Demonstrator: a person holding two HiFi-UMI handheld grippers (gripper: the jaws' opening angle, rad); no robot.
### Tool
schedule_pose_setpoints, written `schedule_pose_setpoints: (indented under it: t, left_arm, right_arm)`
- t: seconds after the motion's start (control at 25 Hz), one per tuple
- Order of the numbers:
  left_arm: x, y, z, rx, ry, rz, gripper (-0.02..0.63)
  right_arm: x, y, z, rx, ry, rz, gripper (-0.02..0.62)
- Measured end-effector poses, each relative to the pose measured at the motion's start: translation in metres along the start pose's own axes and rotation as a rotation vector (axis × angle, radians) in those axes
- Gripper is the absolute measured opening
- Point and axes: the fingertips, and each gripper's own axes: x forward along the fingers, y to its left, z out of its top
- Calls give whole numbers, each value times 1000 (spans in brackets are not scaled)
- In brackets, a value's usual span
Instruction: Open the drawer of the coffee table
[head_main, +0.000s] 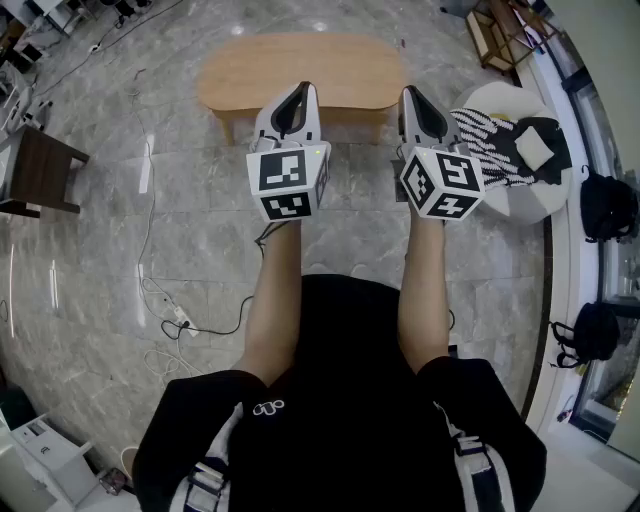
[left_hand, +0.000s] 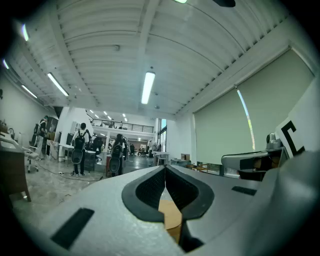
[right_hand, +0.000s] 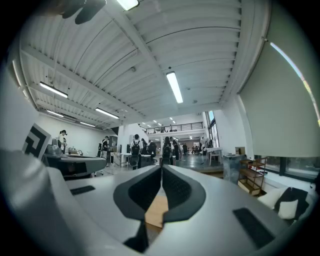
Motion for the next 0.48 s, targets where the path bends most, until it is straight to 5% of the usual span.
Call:
schedule_pose_setpoints:
  t: [0.48]
  left_arm:
    - [6,20,-11,-23,12,-2,10]
  right_arm:
    - [13,4,-1,23,-20,-19,12]
